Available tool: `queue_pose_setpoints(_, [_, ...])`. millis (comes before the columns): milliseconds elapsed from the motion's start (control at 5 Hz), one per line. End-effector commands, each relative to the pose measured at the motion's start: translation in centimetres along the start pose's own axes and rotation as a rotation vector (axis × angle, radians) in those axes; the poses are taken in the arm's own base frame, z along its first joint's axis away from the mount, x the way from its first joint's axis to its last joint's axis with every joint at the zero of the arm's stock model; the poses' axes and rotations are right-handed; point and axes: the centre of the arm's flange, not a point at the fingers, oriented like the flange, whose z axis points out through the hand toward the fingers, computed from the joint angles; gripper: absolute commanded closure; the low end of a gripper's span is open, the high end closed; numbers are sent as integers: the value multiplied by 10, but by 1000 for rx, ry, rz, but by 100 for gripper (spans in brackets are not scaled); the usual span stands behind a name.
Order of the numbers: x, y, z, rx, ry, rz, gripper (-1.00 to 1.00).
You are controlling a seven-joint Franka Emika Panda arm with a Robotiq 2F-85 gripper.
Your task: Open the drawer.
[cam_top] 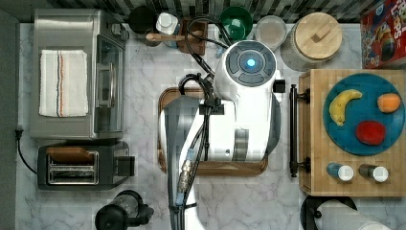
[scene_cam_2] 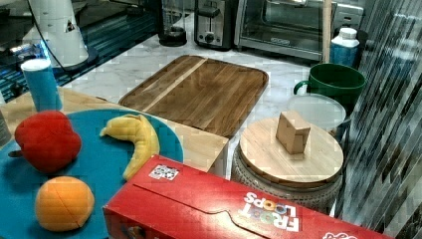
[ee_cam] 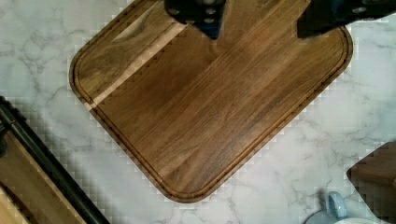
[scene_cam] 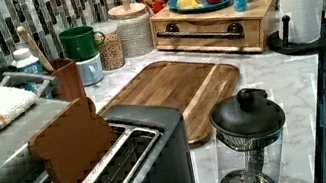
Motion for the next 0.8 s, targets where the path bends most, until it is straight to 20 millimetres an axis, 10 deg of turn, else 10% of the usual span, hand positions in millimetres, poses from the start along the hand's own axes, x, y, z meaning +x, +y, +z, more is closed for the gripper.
queue_pose_setpoints(200, [0,0,0,0,-1,-2,-100])
queue_pose_setpoints(800, [-5,37,32,-9,-14,-336,-100])
